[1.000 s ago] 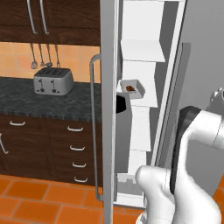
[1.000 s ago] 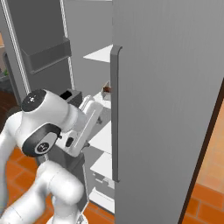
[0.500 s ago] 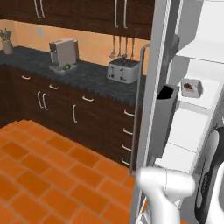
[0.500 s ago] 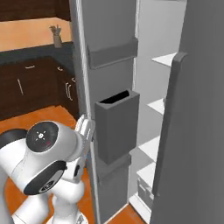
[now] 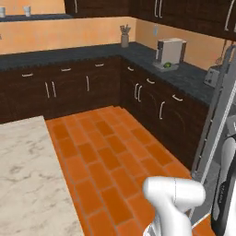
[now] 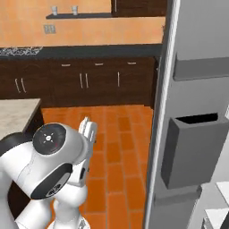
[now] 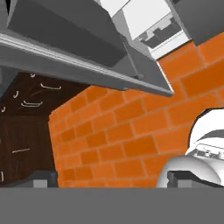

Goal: Take the meat container that has the chicken drumstick and place it on the second highest rack of the freezer. Then take the vegetable container that has the broccoli and mushroom and place it on the highest rack of the freezer.

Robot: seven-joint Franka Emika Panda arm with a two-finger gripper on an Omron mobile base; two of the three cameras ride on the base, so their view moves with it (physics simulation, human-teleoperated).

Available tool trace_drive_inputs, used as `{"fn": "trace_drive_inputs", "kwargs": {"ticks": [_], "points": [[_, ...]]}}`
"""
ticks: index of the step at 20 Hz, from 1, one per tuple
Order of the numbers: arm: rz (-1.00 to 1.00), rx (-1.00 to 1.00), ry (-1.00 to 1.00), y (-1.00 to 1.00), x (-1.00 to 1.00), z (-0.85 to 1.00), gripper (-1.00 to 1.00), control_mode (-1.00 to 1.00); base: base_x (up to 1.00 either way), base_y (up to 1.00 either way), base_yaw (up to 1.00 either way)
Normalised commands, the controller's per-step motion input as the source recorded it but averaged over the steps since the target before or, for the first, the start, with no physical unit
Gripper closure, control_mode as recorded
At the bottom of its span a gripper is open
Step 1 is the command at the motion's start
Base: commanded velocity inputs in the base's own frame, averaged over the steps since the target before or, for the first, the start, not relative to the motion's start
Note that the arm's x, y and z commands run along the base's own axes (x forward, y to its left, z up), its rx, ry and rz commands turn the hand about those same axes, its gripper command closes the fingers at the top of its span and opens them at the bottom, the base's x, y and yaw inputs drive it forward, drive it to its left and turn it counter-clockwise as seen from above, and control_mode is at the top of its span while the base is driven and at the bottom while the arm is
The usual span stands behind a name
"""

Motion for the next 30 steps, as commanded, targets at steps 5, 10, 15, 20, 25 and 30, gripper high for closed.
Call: {"fn": "trace_drive_inputs", "kwargs": {"ticks": [5,10,15,20,25,30], "points": [[0.0,0.0,0.0,0.0,0.0,0.0,-1.0,1.0,0.65,0.74,0.5],[0.0,0.0,0.0,0.0,0.0,0.0,-1.0,1.0,1.0,0.03,0.12],[0.0,0.0,0.0,0.0,0.0,0.0,-1.0,1.0,1.0,-0.58,0.0],[0.0,0.0,0.0,0.0,0.0,0.0,-1.0,1.0,1.0,-0.44,-0.02],[0.0,0.0,0.0,0.0,0.0,0.0,-1.0,1.0,1.0,-0.18,-0.33],[0.0,0.0,0.0,0.0,0.0,0.0,-1.0,1.0,0.87,0.0,-0.59]]}}
